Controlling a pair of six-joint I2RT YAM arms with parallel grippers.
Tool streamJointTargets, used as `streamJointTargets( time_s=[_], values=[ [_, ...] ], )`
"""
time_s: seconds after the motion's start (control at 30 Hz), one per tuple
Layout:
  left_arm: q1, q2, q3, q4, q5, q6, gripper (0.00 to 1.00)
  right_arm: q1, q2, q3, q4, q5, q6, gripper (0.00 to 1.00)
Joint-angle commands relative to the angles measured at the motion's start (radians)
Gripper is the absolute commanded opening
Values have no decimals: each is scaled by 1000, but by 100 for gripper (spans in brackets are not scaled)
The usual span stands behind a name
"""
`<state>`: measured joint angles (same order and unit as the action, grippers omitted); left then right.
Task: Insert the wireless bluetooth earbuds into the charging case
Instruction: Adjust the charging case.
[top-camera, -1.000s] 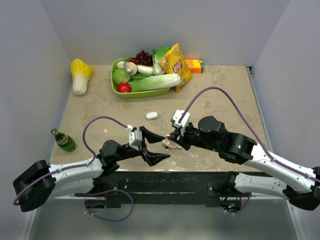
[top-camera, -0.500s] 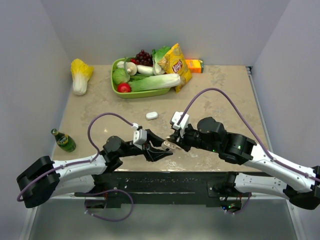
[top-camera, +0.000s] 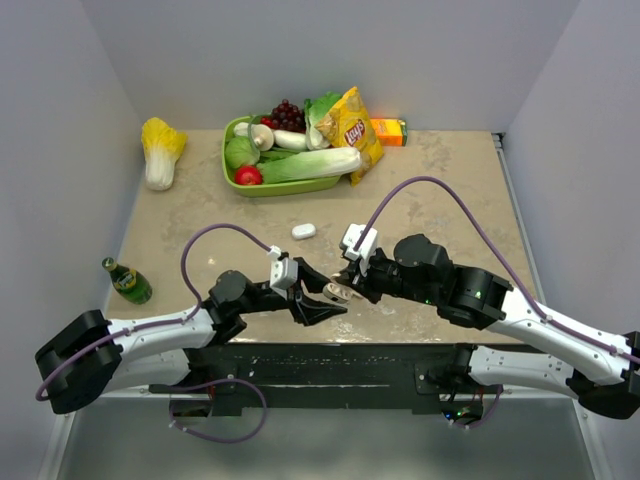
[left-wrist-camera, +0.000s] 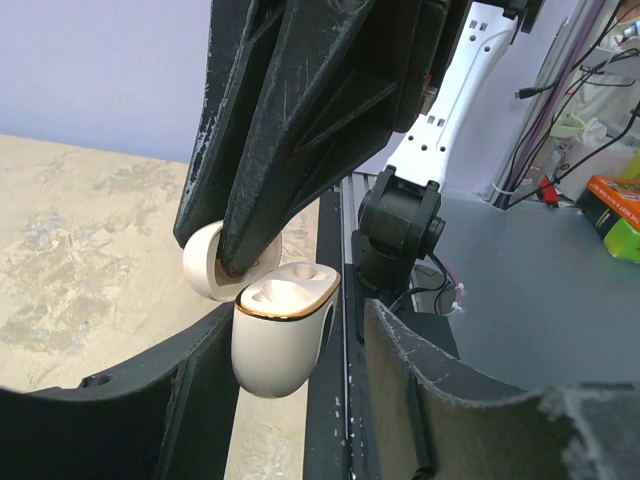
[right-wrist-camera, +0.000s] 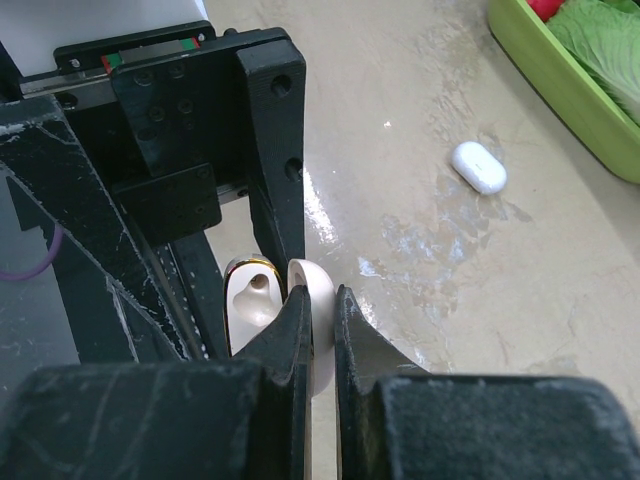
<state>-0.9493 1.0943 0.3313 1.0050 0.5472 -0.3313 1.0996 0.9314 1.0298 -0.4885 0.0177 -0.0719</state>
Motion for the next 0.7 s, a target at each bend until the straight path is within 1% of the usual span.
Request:
streamJointTargets(
  time_s=[0.0, 0.17, 0.23, 0.3, 0.33, 0.37, 0.47, 0.6, 0.67],
  values=[
    [7, 7, 38, 29, 16, -8, 52, 6, -5, 15, 27, 13, -17, 0],
    [12, 6, 37, 43, 22, -11, 47, 9, -5, 13, 27, 14, -17, 0],
    [14, 4, 35, 46, 23, -14, 47, 9, -6, 13, 27, 14, -17, 0],
    [15, 1, 34, 49, 20, -18, 50, 8, -3, 13, 27, 16, -16, 0],
    [17, -1, 32, 49, 19, -23, 54, 9, -3, 12, 27, 13, -16, 0],
    [17, -2, 29, 56, 16, -25, 55, 11, -2, 12, 27, 16, -16, 0],
    [18, -7, 26, 63, 17, -29, 58, 11, -2, 12, 28, 16, -16, 0],
    [20, -10, 23, 73, 16, -31, 58, 9, 0, 12, 28, 18, -16, 0],
    [21, -10, 23, 75, 17, -31, 55, 11, 1, 12, 28, 15, -16, 0]
  ],
)
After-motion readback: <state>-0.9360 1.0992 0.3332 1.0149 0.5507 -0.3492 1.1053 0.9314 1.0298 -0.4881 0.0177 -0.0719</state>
